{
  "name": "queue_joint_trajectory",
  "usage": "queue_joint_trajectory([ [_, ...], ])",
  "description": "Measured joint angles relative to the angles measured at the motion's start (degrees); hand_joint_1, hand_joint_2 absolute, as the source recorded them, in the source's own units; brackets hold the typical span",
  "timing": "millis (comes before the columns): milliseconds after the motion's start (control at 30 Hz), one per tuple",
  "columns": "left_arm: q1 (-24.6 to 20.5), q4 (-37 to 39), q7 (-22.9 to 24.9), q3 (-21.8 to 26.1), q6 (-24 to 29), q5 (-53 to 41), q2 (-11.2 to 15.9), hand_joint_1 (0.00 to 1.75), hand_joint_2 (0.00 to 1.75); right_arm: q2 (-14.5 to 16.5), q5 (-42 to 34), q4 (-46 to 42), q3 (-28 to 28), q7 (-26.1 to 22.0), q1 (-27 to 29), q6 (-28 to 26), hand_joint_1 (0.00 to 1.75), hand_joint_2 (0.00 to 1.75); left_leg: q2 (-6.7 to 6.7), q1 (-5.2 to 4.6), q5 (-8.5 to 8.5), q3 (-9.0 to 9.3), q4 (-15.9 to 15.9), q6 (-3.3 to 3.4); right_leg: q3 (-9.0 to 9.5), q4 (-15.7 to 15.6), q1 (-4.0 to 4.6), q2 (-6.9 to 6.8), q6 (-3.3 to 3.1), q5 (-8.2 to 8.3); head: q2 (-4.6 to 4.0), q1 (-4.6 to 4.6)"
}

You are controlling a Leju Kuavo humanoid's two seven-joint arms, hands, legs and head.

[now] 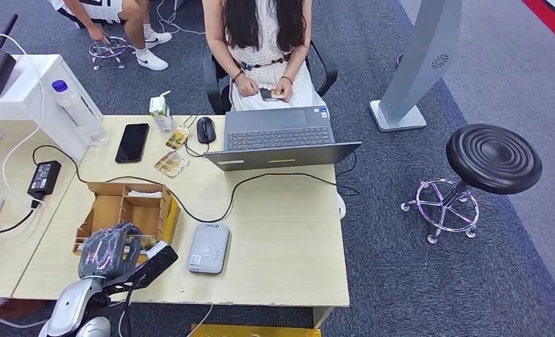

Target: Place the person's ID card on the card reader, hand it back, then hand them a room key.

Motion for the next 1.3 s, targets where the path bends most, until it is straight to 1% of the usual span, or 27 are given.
queue_joint_trajectory([
  [133, -0.16, 0.15, 0.32, 0.0, 0.35, -0.4, 0.01, 1.75, 1.75, 0.0, 0.03, 0.0, -0.01, -0.01, 0.0, -0.11, 0.0, 1.75, 0.0, 0.0, 0.0, 0.0, 0.0, 0.0, 0.0, 0.0, 0.0, 0.0, 0.0, 0.0, 0.0, 0.0],
  [233, -0.16, 0.08, 0.09, 0.0, 2.5, -0.92, -0.05, 1.75, 1.75, 0.0, 0.04, 0.0, -0.07, -0.05, 0.0, -0.3, 0.0, 1.75, 0.0, 0.0, 0.0, 0.0, 0.0, 0.0, 0.0, 0.0, 0.0, 0.0, 0.0, 0.0, 0.0, 0.0],
  [367, -0.07, -2.48, -3.14, 0.0, 10.34, -2.26, -0.25, 1.75, 1.75, 0.0, -0.36, 0.0, -0.46, -0.44, -0.01, -0.34, 0.0, 1.75, -0.01, 0.0, 0.0, -0.01, 0.01, 0.0, -0.01, 0.0, 0.0, -0.01, 0.0, 0.0, 0.0, 0.01],
  [400, -0.1, -3.86, -3.35, 0.0, 11.24, -2.62, -0.3, 1.75, 1.75, 0.0, -0.46, 0.0, -0.62, -0.56, -0.02, -0.34, 0.0, 1.75, -0.01, -0.01, 0.0, -0.01, 0.01, 0.0, 0.0, 0.0, 0.0, -0.01, 0.0, 0.0, 0.0, 0.0],
  [600, -0.43, -11.15, -2.53, 0.0, 10.08, -4.01, -0.77, 1.75, 1.75, 0.0, -0.6, 0.0, -1.33, -0.86, -0.06, -0.27, 0.0, 1.75, -0.01, -0.02, 0.0, -0.01, 0.02, 0.0, 0.0, 0.0, 0.0, -0.01, 0.0, 0.0, 0.0, 0.0],
  [967, -1.51, -12.37, -3.83, 0.04, 12.45, -4.0, -1.57, 1.75, 1.75, 0.0, -0.32, 0.0, -1.44, -0.96, -0.14, -0.36, 0.0, 1.75, -0.01, -0.01, 0.0, 0.0, 0.02, 0.0, 0.0, 0.0, 0.0, -0.01, 0.0, 0.0, 0.0, -0.01],
  [1200, -5.41, -10.77, -4.71, 0.34, 13.55, -4.17, -1.65, 1.75, 1.75, 0.0, 0.73, 0.01, -1.43, -0.8, -0.48, -0.34, 0.0, 1.75, -0.01, -0.01, 0.01, 0.0, 0.03, 0.01, 0.0, 0.0, 0.0, -0.01, 0.01, 0.01, 0.0, 0.0],
  [1267, -7.93, -8.82, -4.73, 0.35, 15.27, -5.59, -1.66, 1.75, 1.75, -0.01, 1.51, 0.04, -1.31, -0.83, -0.54, -0.16, 0.0, 1.75, -0.08, -0.01, 0.05, -0.02, 0.07, 0.04, -0.01, 0.0, 0.0, -0.09, 0.02, 0.02, 0.0, 0.0],
  [1300, -10.06, -6.84, -4.81, 0.35, 16.67, -6.64, -1.64, 1.75, 1.75, -0.02, 2.03, 0.07, -1.16, -0.84, -0.63, 0.03, 0.0, 1.75, -0.14, 0.0, 0.08, -0.04, 0.08, 0.05, 0.0, 0.0, 0.0, -0.17, 0.02, 0.03, 0.0, 0.0],
])
